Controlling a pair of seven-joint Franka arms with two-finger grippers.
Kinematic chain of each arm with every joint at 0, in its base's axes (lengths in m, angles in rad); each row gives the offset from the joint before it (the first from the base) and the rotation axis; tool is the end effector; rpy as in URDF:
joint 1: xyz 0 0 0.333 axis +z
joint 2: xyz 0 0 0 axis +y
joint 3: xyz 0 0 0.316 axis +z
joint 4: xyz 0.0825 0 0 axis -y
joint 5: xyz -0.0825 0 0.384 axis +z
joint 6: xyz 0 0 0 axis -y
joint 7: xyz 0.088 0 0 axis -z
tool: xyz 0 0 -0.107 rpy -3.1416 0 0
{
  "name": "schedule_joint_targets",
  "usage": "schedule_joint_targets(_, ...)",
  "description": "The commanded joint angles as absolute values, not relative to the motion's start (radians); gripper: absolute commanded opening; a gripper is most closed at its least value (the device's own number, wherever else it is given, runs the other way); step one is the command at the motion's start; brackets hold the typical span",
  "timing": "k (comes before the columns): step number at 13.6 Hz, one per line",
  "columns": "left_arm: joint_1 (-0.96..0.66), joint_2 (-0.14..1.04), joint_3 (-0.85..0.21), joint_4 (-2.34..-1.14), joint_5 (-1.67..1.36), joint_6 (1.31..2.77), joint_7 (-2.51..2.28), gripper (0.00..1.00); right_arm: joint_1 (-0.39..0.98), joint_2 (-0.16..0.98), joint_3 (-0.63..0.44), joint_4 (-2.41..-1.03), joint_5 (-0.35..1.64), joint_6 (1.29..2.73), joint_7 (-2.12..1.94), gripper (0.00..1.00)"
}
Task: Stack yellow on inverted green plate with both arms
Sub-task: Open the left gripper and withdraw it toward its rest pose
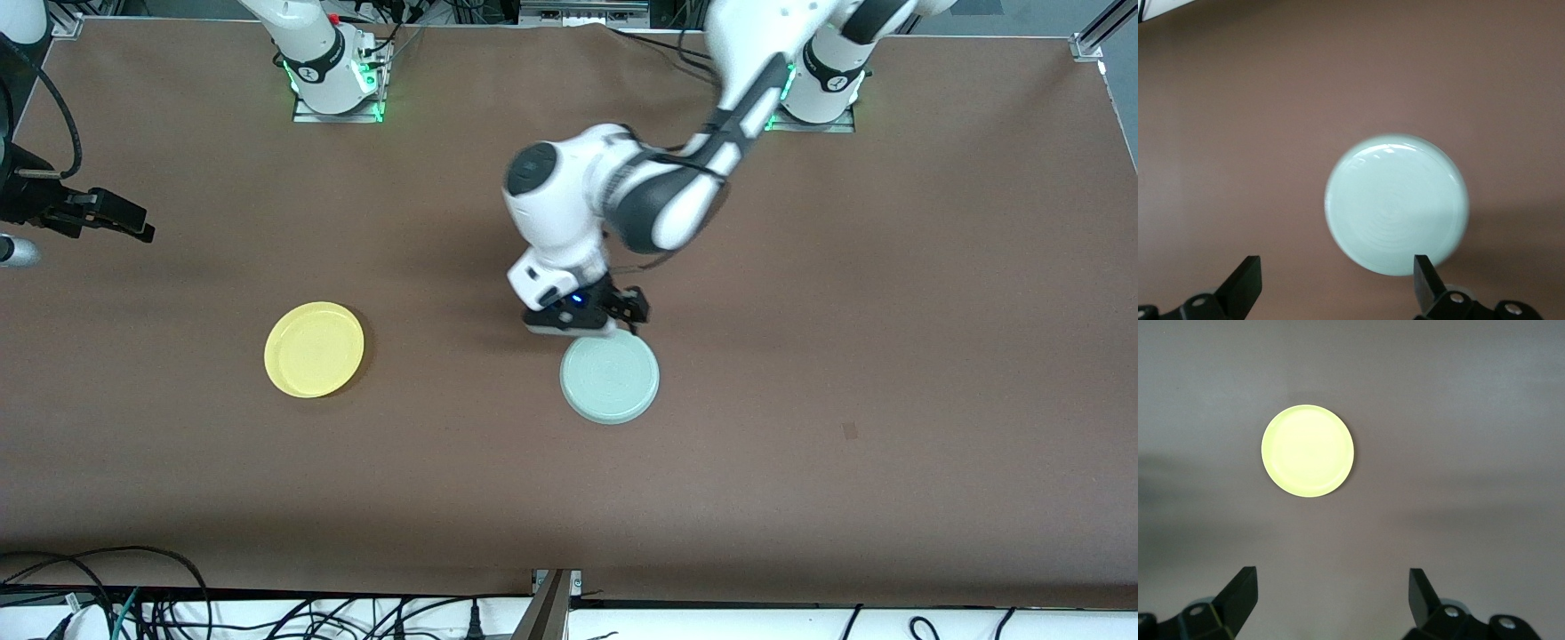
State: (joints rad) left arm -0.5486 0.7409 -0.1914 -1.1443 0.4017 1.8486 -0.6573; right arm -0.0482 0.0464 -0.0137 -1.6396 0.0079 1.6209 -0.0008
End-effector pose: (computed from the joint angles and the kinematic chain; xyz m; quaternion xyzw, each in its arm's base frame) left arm 0.6012 -0.4506 0.3686 -0.9890 0.0746 -0.0721 0.1058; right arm 0.5678 -0.0342 0.5702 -0.9990 0.0309 0.0324 0.0046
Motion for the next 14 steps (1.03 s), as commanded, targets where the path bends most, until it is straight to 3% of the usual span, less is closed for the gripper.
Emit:
schedule_joint_targets(1,-0.424,0.617,-0.196,-1.219,0.289,1.858,-0.543,1.00,-0.048,0.044,-0.014,-1.634,0.015,1.617,0.008,1.00)
schedule_joint_targets(7,-0.091,0.396,-0.193,-1.409,0.071,1.838,-0.286,1.00,-0.046,0.194,-0.005,-1.635,0.012,1.647,0.008,1.00)
schedule_joint_targets(10,0.036,0.272,-0.190,-1.534,0.048,1.812,-0.175,1.00,-0.049,0.291,-0.006,-1.646,0.017,1.790,0.008,1.00)
schedule_joint_targets(14,0.075,0.178,-0.111,-1.528,-0.035,1.649,-0.089,1.00,-0.060,0.460,-0.008,-1.750,0.025,2.137,0.008,1.00)
